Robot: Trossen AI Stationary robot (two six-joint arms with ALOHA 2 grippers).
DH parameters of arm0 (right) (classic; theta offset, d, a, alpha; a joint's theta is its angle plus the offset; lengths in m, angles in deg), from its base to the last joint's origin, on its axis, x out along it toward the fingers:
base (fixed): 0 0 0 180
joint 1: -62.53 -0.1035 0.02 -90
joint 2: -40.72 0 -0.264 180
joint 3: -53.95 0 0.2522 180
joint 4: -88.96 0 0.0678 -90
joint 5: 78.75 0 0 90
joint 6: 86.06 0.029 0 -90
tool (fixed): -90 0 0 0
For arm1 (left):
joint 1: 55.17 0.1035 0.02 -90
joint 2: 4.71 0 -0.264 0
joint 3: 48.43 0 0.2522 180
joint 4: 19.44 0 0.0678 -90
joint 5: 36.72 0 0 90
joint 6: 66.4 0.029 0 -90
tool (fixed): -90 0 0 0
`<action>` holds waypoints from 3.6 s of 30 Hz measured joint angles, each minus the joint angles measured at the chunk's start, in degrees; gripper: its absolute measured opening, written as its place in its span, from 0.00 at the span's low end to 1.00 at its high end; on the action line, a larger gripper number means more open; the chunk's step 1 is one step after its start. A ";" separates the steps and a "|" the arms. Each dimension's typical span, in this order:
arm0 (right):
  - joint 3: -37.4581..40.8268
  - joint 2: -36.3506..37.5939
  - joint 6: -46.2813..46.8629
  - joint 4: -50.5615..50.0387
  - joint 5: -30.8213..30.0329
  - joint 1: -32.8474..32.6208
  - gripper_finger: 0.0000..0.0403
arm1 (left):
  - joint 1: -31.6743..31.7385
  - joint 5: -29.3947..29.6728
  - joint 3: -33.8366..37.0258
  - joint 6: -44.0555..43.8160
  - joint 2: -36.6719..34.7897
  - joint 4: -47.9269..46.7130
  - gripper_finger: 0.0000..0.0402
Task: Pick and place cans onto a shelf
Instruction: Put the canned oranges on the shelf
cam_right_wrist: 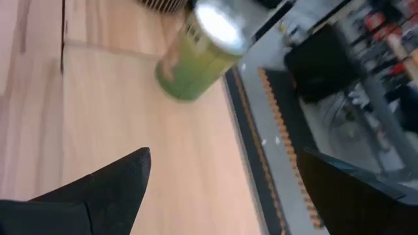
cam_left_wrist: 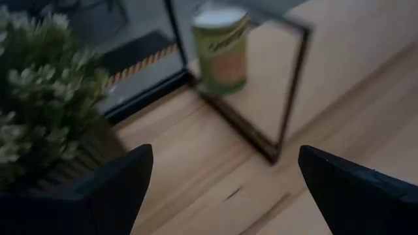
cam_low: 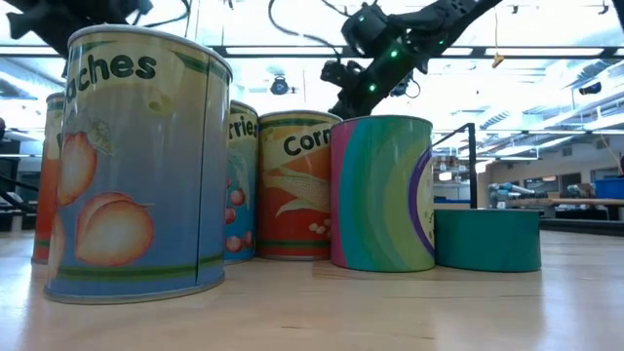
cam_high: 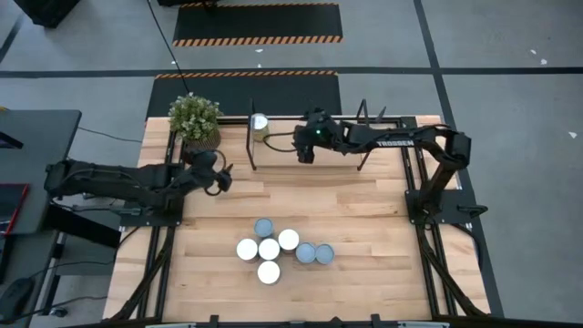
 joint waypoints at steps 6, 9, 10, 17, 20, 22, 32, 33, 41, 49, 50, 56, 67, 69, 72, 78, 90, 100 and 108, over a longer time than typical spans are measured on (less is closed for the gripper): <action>0.76 2.40 -1.87 2.37 7.17 0.35 0.98 | 3.93 -2.77 -7.24 0.51 7.31 -12.20 0.97; 0.76 2.32 -2.50 4.77 13.94 2.24 0.98 | 6.00 -3.16 -10.61 2.08 8.34 -16.63 0.97; 0.76 2.17 -2.50 5.93 16.59 3.06 0.98 | 6.69 -3.92 -11.57 2.53 8.34 -17.23 0.97; 0.09 0.10 -1.83 10.52 22.66 5.70 0.98 | 7.95 -9.10 -15.82 5.19 7.83 -20.96 0.97; -2.40 0.13 -1.69 7.76 22.51 5.13 0.98 | 6.92 -9.54 -18.18 4.51 7.43 -22.77 0.97; -5.12 0.13 -0.21 5.16 22.56 4.91 0.97 | 5.88 -9.58 -19.25 3.73 7.11 -23.48 0.97; -25.54 -12.05 0.98 -8.89 24.37 4.66 0.96 | 1.29 -11.21 -20.44 2.77 7.01 -24.09 0.97; -27.95 -13.74 1.01 -10.43 24.66 4.71 0.96 | 0.92 -11.34 -20.44 2.28 7.01 -24.43 0.97; -42.16 -24.13 -0.13 -17.19 26.25 6.04 0.99 | -1.35 -11.58 -20.44 1.79 6.77 -25.50 0.97; -45.28 -28.46 1.95 -18.35 27.06 7.70 0.99 | -1.96 -11.64 -20.44 2.03 6.75 -25.66 0.97; -45.40 -28.70 2.88 -17.68 27.19 7.93 0.99 | -1.96 -11.64 -20.44 2.03 6.73 -25.61 0.97; -45.34 -29.51 8.34 -18.79 28.20 9.64 0.99 | -1.94 -12.88 -20.44 2.01 6.72 -25.57 0.97; -44.11 -30.66 5.93 -28.09 28.90 11.00 0.99 | -1.94 -13.70 -20.44 1.63 6.70 -25.61 0.97; -42.38 -30.98 5.50 -27.01 28.39 11.00 0.99 | -1.80 -13.64 -20.37 0.69 6.77 -25.42 0.97; -40.44 -30.92 5.24 -22.27 28.51 11.06 0.99 | -1.11 -13.16 -18.34 0.51 6.77 -23.41 0.97; -40.33 -30.72 4.85 -23.06 28.76 12.04 0.99 | -1.52 -8.47 -9.76 -3.36 6.81 -17.70 0.97; -40.29 -29.82 1.19 -26.70 29.03 12.55 0.99 | 6.17 -2.77 -6.40 23.98 7.59 -1.61 0.97; -40.29 -26.07 0.85 -28.63 30.90 13.14 0.99 | 21.19 -11.84 -6.39 56.08 14.67 13.08 0.97; -40.31 -25.80 -0.36 -31.25 30.71 14.24 0.99 | 29.64 -19.14 -9.14 58.18 22.70 16.97 0.97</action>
